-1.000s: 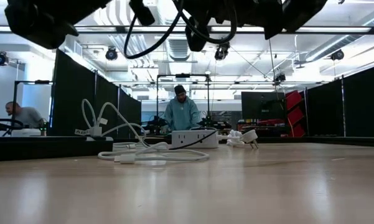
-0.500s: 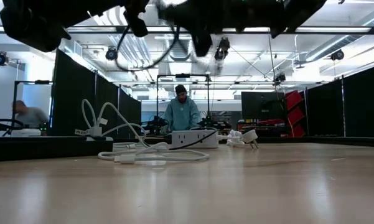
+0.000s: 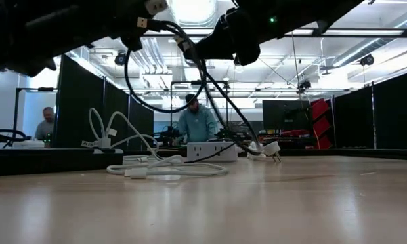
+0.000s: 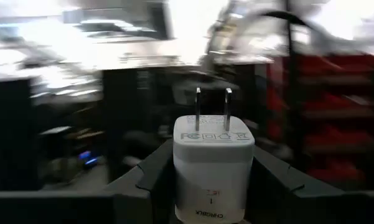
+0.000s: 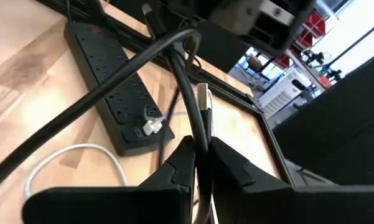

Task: Insert USB
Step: Insert the black charger cable into the white charger adapter

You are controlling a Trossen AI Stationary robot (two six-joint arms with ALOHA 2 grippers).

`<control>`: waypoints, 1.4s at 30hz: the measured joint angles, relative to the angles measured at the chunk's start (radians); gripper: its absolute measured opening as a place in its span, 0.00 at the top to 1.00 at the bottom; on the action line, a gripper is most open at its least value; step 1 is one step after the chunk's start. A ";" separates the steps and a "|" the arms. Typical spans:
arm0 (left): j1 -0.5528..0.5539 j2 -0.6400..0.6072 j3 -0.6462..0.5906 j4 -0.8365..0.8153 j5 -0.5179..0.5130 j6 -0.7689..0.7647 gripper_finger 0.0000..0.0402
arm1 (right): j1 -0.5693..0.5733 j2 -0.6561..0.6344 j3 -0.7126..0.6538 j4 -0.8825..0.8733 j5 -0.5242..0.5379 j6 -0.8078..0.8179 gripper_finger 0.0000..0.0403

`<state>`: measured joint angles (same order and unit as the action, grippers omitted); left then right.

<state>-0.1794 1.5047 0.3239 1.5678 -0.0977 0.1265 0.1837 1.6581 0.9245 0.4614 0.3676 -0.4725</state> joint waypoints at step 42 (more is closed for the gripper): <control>0.022 -0.106 0.057 -0.037 0.509 -0.057 0.64 | -0.106 0.202 0.215 0.187 -0.839 0.773 0.96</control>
<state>-0.1574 1.3984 0.3805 1.5305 0.4113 0.0700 0.0780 1.8599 1.1400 0.6481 -0.4717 0.3002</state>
